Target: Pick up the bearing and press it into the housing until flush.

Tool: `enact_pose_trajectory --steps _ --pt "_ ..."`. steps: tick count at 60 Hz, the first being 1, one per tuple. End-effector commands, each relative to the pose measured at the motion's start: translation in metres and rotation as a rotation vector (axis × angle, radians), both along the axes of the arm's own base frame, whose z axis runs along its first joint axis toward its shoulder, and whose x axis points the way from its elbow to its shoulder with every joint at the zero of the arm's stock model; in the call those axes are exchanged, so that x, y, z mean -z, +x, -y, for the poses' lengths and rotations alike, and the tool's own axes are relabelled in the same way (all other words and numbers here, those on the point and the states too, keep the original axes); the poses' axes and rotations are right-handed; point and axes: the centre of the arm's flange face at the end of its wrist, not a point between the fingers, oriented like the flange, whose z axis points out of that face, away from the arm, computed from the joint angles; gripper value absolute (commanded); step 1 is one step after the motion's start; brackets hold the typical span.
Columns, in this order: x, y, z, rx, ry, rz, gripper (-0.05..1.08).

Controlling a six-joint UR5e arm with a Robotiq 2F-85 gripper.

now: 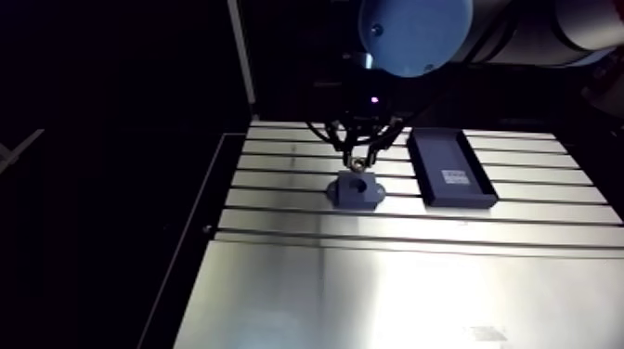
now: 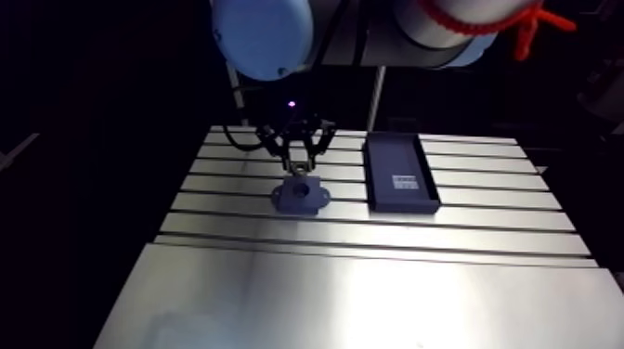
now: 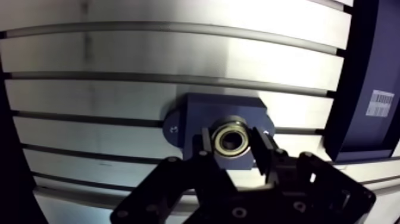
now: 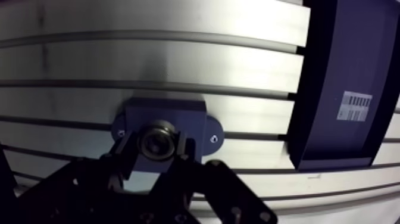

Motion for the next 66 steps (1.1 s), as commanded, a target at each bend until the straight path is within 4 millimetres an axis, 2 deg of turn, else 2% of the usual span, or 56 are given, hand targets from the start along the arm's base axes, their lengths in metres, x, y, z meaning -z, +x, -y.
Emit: enact_pose_trajectory --steps 1,66 --pt "0.002 0.004 0.000 -0.002 0.003 0.005 0.68" --pt "0.017 0.014 0.000 -0.015 0.004 0.038 0.68"
